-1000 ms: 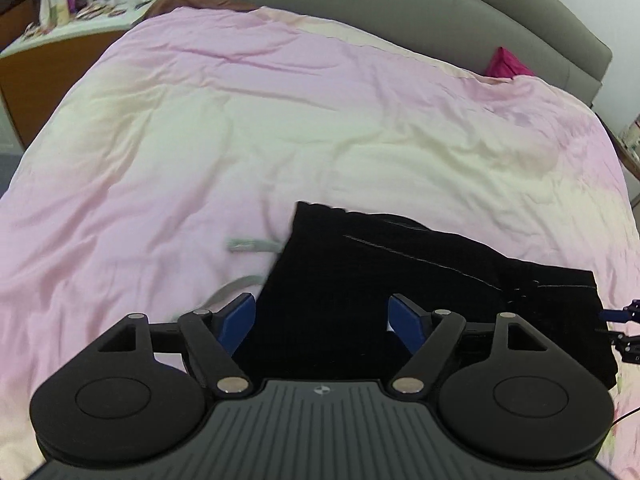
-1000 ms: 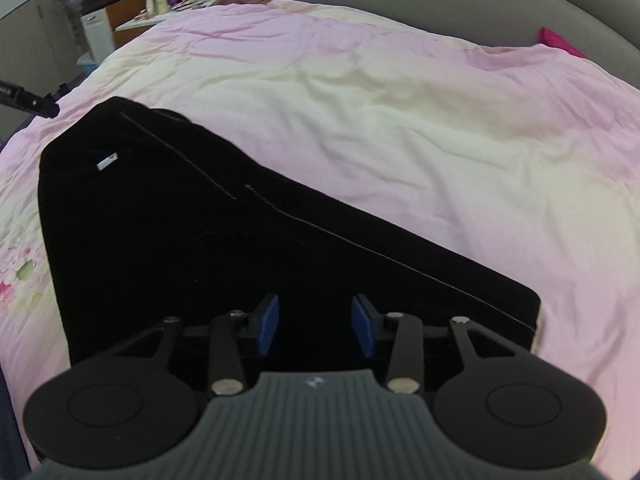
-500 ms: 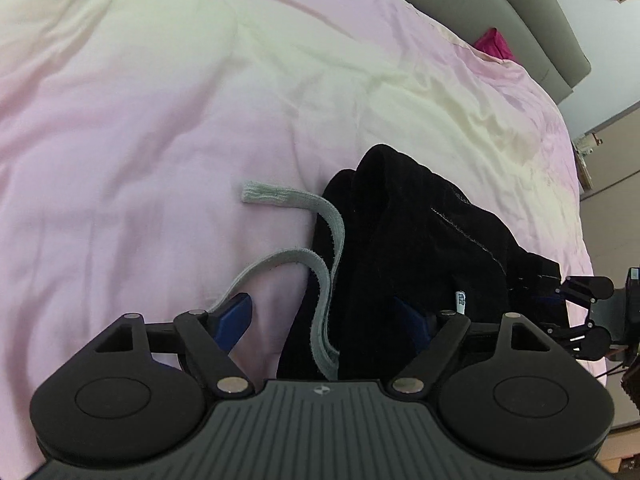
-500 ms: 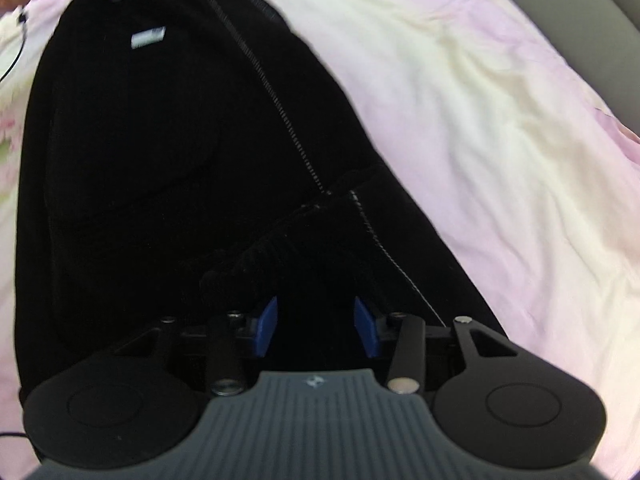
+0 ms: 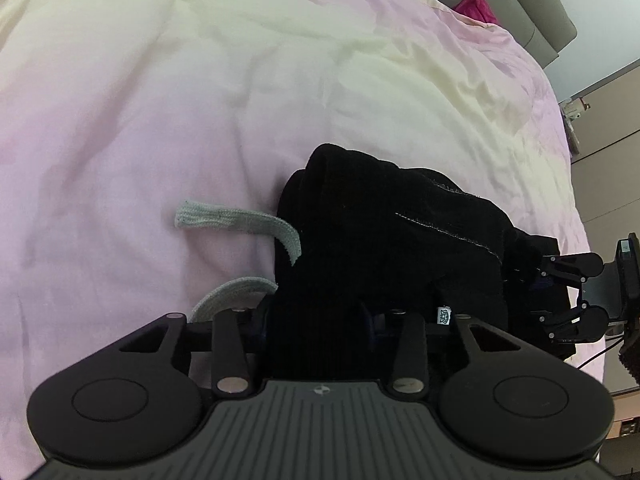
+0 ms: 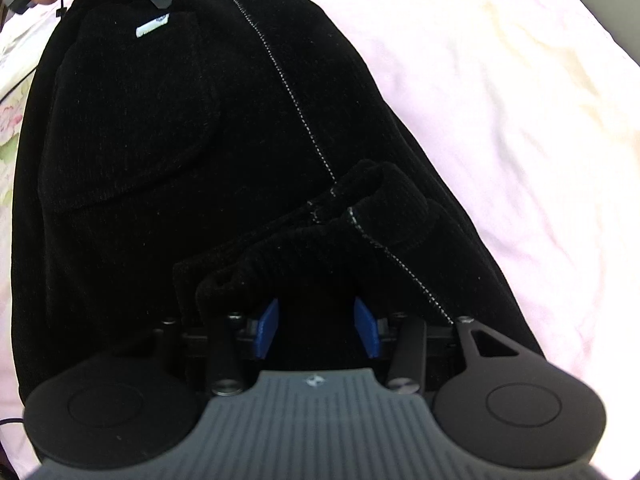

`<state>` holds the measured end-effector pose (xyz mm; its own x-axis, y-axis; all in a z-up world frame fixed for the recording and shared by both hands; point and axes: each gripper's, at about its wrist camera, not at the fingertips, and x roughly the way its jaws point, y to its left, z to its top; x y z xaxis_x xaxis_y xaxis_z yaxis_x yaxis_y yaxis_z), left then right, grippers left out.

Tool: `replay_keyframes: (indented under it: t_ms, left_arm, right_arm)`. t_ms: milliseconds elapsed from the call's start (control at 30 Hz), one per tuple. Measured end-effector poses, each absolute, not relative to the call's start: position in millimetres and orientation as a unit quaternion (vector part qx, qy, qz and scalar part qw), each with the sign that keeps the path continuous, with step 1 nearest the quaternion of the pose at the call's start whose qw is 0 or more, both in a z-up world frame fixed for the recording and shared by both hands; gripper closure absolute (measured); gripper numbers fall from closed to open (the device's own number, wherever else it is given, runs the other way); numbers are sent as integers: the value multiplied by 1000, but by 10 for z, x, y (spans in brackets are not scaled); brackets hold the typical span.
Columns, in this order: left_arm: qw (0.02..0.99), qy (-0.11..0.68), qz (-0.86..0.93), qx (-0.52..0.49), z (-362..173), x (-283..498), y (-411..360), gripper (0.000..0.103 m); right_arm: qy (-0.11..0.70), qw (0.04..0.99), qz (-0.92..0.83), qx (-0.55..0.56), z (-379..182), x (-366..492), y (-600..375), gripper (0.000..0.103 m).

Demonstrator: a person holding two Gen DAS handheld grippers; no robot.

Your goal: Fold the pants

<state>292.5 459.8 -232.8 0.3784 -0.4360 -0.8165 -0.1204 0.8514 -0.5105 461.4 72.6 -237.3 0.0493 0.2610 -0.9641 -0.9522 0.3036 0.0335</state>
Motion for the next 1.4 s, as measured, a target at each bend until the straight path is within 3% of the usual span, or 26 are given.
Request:
replay_keyframes:
  t_ms: [33,200,500,767,867,933,1067,1200,1300,1367,1400]
  left_arm:
    - [790,550,-90,-256,-2257,2920,4579,70]
    - [808,547,-60,-210,-1680,2855,4279,79]
    - [819,550,-23,-163,-341,2906,3277,81]
    - [816,556,-2,-160,287,3236,1828,81]
    - [816,561,-21,-136,297,3419,1143,82]
    - [809,571,-51,-130,207,3578,661,95]
    - [792,603,-65,-73,-324,3912,-338,95]
    - [753,650,-71,-73,-1026,4060,-829,94]
    - [724,681,-91,-56,-1417,4088,-1057,89]
    - [698,695,-133,-104,-1518,4073,-1094,89]
    - [694,696,-149,-113,-1501,4055,-1108,82]
  right_arm:
    - [496,638,477,-345,-2372,4611,707,61]
    - [483,659,473,-329,-2350,4581,586,62]
    - [461,709,459,-271,-2069,4376,86,56]
    - [444,747,431,-241,-1832,4106,-1102,55]
    - [446,761,411,-229,-1828,4039,-1587,55]
    - [447,772,401,-209,-1831,4001,-1895,55]
    - [447,788,391,-164,-1887,3864,-2476,55]
    - [449,796,386,-125,-1942,3772,-2853,55]
    - [451,798,387,-102,-2005,3686,-3060,55]
    - [454,796,388,-97,-2035,3651,-3068,55]
    - [456,796,386,-96,-2037,3636,-3005,55]
